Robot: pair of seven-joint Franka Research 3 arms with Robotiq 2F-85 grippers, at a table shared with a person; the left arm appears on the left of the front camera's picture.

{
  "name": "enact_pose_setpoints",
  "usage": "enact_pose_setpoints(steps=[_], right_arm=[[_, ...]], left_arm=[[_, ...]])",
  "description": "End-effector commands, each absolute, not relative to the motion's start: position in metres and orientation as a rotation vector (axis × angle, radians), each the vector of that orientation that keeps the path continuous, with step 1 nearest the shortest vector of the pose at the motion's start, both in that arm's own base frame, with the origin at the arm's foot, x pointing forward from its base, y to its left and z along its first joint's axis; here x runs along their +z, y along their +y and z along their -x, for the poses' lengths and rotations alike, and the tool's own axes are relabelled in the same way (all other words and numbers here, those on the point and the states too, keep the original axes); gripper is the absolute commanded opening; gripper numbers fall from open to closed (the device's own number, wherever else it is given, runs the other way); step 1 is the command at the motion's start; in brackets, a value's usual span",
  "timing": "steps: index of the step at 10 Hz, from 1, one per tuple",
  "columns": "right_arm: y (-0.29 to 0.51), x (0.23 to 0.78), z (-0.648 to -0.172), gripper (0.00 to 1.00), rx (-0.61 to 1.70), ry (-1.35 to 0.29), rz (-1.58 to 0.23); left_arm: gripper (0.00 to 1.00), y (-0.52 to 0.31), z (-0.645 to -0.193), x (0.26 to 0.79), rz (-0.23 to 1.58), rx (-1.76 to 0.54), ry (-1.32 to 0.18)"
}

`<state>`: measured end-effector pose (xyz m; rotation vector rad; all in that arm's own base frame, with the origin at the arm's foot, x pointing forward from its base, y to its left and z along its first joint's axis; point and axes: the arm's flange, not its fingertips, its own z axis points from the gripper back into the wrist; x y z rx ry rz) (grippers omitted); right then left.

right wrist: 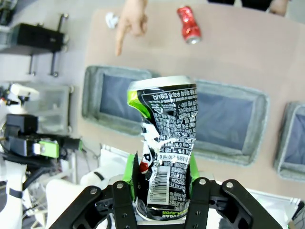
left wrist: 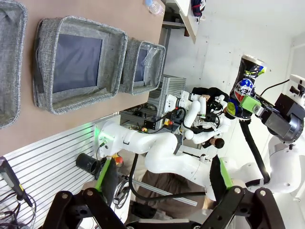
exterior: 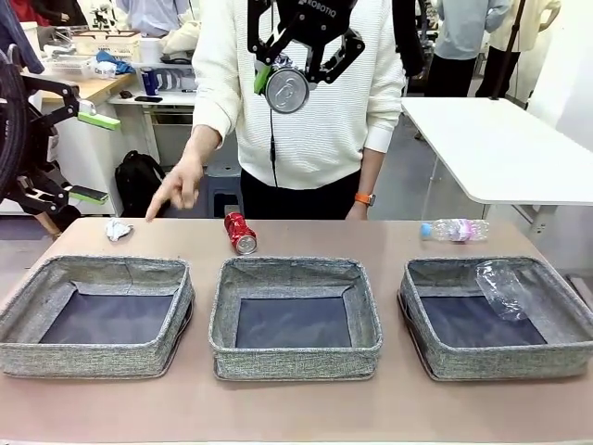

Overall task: Sort the waste into the appropriate baskets.
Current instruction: Place the picked waste into the Fabric basket indicated by the person.

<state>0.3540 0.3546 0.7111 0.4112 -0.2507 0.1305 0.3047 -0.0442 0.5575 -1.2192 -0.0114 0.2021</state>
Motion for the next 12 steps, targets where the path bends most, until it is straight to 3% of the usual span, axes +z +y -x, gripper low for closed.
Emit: enact_pose_setpoints(steps=[1, 8, 10, 12], right_arm=[[0.354, 0.711, -0.351, 0.47, 0.146, -0.256, -0.409], [0.355, 0.711, -0.354, 0.47, 0.131, -0.251, -0.411], [0.395, 0.671, -0.348, 0.47, 0.412, -0.224, -0.494], [0.445, 0.622, -0.349, 0.47, 0.576, -0.201, -0.513]], left_arm=[[1.0, -0.045, -0.303, 0.561, 1.238, 0.208, -0.008], [1.0, -0.044, -0.305, 0.557, 1.219, 0.202, -0.011], [1.0, 0.001, -0.296, 0.544, 0.952, 0.195, -0.01], [1.0, 0.075, -0.276, 0.533, 0.833, 0.278, -0.025]])
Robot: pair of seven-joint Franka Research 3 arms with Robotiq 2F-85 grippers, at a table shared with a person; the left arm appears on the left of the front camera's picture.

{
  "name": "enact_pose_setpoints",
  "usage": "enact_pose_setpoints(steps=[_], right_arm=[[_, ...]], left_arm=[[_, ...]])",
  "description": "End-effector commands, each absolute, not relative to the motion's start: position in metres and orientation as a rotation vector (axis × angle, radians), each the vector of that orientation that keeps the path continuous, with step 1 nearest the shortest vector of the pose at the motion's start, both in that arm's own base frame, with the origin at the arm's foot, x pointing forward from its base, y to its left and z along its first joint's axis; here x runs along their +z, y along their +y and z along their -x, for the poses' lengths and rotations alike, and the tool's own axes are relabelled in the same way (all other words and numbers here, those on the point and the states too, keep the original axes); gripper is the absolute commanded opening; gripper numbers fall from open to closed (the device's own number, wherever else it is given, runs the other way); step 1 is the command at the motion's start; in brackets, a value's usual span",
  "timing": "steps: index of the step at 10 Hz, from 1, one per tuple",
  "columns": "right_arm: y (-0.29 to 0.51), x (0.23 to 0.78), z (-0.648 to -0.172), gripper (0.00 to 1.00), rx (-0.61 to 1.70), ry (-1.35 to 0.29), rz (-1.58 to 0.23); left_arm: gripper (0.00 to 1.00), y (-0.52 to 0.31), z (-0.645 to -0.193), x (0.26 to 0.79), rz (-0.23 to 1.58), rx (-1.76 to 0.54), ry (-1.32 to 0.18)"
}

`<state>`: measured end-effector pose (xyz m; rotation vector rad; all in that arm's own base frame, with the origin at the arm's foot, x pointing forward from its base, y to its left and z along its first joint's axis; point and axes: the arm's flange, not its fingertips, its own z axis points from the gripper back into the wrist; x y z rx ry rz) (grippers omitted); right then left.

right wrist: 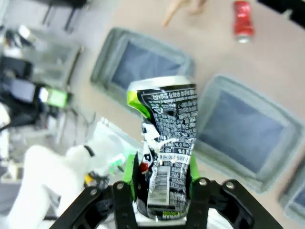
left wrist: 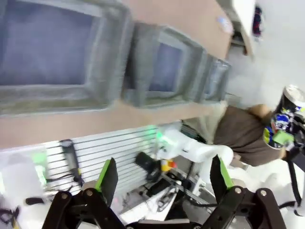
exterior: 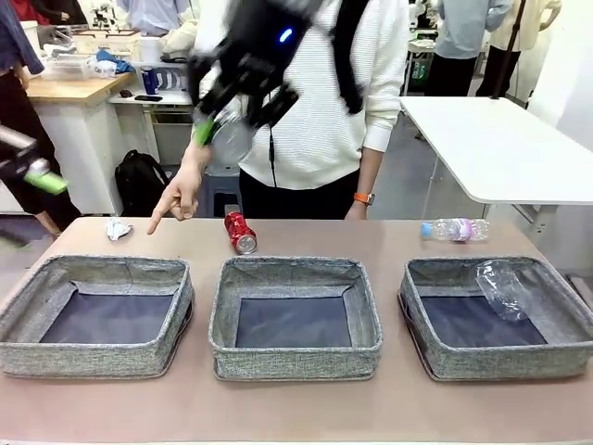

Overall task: Sort the waste into the appropriate baskets.
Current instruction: Place the picked waste into the Fabric basket indicated by the person.

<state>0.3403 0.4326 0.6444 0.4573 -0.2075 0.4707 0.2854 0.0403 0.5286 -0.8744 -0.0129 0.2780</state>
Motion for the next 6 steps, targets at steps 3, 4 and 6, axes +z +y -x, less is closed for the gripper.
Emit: enact_pose_setpoints(steps=[3, 4, 6], right_arm=[[0.531, 0.551, -0.371, 0.47, 0.789, -0.285, -0.435], [0.559, 0.529, -0.377, 0.47, 0.824, -0.283, -0.409], [0.532, 0.526, -0.36, 0.47, 0.776, -0.228, -0.431]], left_arm=[[1.0, 0.158, -0.232, 0.527, 1.01, 0.234, -0.087], [1.0, 0.162, -0.223, 0.524, 1.033, 0.166, -0.093], [1.0, 0.164, -0.223, 0.521, 0.986, 0.276, -0.1]])
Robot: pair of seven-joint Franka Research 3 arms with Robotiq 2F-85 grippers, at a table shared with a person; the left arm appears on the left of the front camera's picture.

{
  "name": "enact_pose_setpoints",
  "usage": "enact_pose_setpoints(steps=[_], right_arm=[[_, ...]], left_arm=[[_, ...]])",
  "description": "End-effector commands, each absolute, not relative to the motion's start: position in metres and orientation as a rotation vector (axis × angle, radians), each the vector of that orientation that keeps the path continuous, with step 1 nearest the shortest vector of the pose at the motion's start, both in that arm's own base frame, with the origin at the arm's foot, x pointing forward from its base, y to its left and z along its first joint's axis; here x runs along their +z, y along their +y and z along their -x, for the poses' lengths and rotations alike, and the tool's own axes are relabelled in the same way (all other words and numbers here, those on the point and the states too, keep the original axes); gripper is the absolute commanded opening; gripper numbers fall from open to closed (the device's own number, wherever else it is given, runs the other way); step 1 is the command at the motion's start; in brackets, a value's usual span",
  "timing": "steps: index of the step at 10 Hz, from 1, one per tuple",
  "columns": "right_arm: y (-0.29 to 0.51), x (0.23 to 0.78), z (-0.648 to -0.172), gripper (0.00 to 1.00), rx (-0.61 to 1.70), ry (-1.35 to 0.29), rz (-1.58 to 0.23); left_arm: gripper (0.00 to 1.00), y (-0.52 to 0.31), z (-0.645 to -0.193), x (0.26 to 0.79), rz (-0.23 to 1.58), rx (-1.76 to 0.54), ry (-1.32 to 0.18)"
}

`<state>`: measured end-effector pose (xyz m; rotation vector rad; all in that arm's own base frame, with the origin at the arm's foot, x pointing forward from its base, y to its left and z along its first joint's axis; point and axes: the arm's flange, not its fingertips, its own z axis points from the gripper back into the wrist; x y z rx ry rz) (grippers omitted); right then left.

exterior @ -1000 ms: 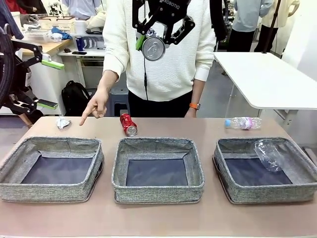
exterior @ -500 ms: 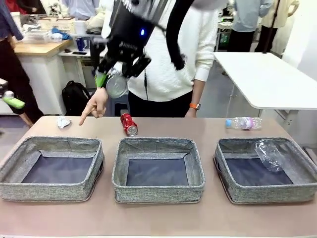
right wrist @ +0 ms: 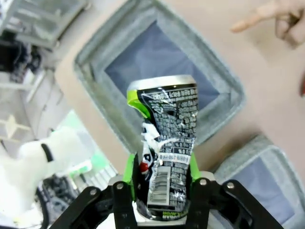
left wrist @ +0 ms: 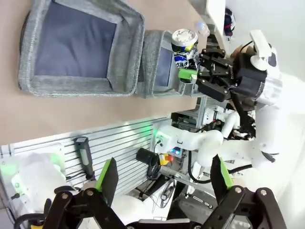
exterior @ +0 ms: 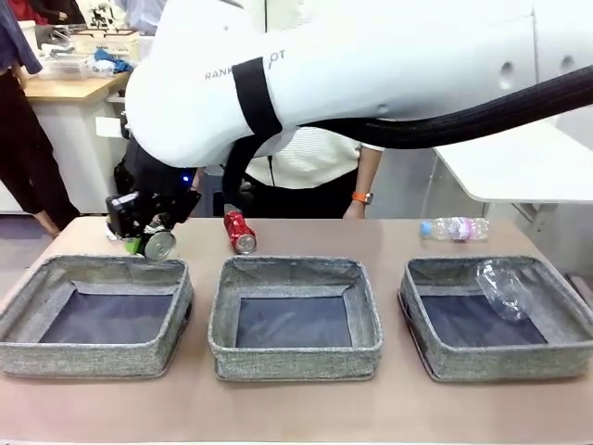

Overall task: Sort the waste into the appropriate baskets.
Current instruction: Place the picked waste into the Fabric basket indicated by the person.

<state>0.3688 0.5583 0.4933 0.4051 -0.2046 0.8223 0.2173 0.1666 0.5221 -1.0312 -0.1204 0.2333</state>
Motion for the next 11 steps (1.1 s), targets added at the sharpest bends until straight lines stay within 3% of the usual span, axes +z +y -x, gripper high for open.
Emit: enact_pose_setpoints(steps=[1, 3, 5, 10, 11], right_arm=[[0.532, 0.526, -0.36, 0.47, 0.776, -0.228, -0.431], [0.566, 0.486, -0.363, 0.47, 0.951, -0.221, -0.291], [0.594, 0.46, -0.361, 0.47, 1.055, -0.296, -0.304], [0.594, 0.444, -0.36, 0.47, 1.088, -0.329, -0.27], [0.594, 0.443, -0.36, 1.0, 1.082, -0.341, -0.256]], left_arm=[[1.0, 0.164, -0.223, 0.521, 0.986, 0.276, -0.1], [1.0, 0.164, -0.223, 0.521, 0.986, 0.276, -0.1], [1.0, 0.164, -0.223, 0.521, 0.986, 0.276, -0.1], [1.0, 0.164, -0.223, 0.521, 0.986, 0.276, -0.1], [1.0, 0.164, -0.223, 0.521, 0.986, 0.276, -0.1]])
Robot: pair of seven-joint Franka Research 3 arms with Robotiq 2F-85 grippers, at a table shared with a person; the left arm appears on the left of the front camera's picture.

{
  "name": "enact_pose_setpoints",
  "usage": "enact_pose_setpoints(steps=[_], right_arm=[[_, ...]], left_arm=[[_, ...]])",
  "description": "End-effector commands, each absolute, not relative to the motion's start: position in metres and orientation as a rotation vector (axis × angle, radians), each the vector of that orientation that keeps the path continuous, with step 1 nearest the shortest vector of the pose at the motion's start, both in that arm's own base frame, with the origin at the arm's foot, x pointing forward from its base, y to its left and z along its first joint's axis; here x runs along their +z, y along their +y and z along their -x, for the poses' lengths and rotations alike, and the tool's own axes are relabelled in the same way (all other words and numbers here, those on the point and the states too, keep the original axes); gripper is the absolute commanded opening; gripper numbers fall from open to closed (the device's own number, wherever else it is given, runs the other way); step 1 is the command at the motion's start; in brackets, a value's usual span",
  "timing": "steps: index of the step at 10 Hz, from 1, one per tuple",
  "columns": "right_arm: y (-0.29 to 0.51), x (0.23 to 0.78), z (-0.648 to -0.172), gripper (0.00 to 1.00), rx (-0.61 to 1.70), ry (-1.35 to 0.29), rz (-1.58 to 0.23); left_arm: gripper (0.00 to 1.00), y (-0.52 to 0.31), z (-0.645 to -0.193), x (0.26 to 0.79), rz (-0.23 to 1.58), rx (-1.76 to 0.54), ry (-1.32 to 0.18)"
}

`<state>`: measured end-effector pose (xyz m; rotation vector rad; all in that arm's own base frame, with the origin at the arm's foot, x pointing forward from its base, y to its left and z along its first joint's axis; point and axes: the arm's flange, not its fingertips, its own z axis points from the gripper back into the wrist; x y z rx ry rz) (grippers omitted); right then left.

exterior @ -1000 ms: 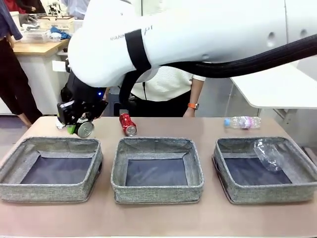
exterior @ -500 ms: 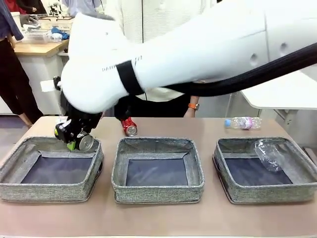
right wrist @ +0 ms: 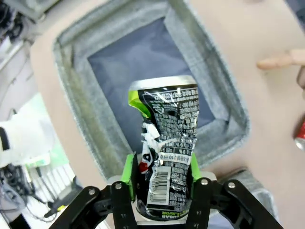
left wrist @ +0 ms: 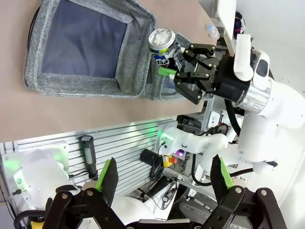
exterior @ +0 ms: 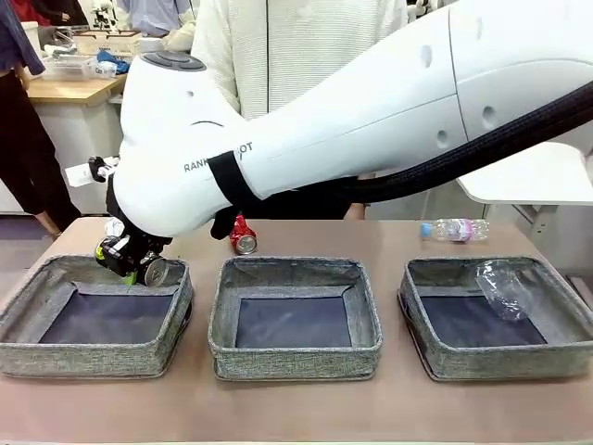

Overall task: Sort the waste into the appropriate baskets.
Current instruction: Place the picked waste into the Fabric basket indicated by the person.

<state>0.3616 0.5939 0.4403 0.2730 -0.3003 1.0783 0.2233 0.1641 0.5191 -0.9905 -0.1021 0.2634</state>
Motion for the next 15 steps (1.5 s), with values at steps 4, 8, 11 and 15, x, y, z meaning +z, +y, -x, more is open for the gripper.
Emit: enact_pose_setpoints(steps=[4, 8, 11, 15], right_arm=[[0.593, 0.444, -0.359, 1.0, 1.085, -0.372, -0.259], [0.569, 0.459, -0.355, 1.0, 1.037, -0.381, -0.258], [0.471, 0.521, -0.316, 1.0, 0.875, -0.386, -0.348], [0.28, 0.542, -0.252, 1.0, 0.381, -0.446, -0.531]], left_arm=[[1.0, 0.164, -0.223, 0.521, 0.986, 0.276, -0.1], [1.0, 0.164, -0.223, 0.521, 0.986, 0.276, -0.1], [1.0, 0.142, -0.228, 0.524, 1.034, 0.192, -0.115], [1.0, 0.025, -0.236, 0.53, 1.254, -0.123, -0.05]])
